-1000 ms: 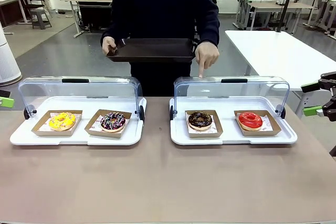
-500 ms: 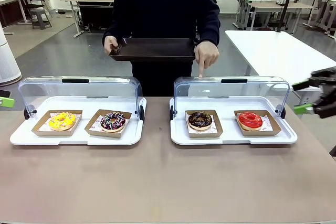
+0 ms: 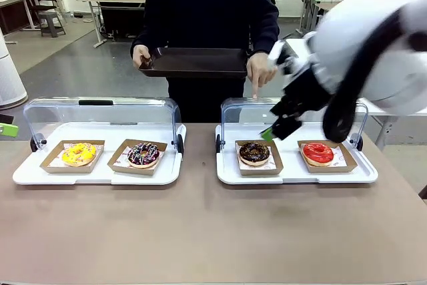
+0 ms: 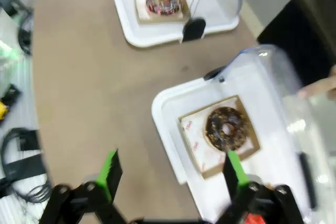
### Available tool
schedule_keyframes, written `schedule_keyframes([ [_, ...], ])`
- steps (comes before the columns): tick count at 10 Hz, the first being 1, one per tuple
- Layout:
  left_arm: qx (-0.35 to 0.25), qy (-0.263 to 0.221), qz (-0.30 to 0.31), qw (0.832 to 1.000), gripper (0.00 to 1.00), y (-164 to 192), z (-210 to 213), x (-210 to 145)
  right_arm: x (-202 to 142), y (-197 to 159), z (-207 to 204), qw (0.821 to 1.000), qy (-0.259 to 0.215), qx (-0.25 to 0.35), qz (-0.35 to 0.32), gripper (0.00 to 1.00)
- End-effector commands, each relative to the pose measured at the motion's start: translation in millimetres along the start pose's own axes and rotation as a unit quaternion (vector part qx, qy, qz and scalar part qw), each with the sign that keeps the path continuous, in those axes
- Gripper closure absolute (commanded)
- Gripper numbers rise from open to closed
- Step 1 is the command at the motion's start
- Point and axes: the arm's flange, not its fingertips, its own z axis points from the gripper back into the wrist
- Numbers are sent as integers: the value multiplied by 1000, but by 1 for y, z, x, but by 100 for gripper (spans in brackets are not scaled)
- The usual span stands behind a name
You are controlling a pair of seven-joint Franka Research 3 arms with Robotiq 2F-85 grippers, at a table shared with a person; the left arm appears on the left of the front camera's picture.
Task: Provide the desired donut to the person.
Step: Pick up and lift the Paper togo box containing the Donut pointed at by the person.
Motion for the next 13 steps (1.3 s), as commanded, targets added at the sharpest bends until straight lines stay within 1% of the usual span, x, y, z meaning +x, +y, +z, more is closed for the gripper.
schedule_keyframes([
  [1,-3,-14,-9,1000,0,3,0,-2,-5,-38,-47,996,88,34,10,0],
  [2,-3,-14,-9,1000,0,3,0,-2,-10,-42,-69,990,131,39,20,0],
  [3,-3,-14,-9,1000,0,3,0,-2,-19,-47,-86,986,158,40,35,0],
  [4,-3,-14,-9,1000,0,3,0,-2,-30,-50,-101,982,177,34,61,0],
  [5,-3,-14,-9,1000,0,3,0,-2,-41,-56,-110,978,184,36,88,0],
  [6,-3,-14,-9,1000,0,3,0,-2,-47,-59,-115,975,197,26,96,0],
  [8,-3,-14,-9,1000,0,3,0,-2,-53,-61,-124,976,188,18,107,0],
  [9,-3,-14,-9,1000,0,3,0,-2,-56,-62,-128,978,171,13,117,0],
  [12,-3,-14,-9,1000,0,3,0,-2,-69,-67,-141,982,145,25,119,0],
  [13,-3,-14,-9,1000,0,3,0,-2,-73,-69,-145,982,145,35,116,0],
])
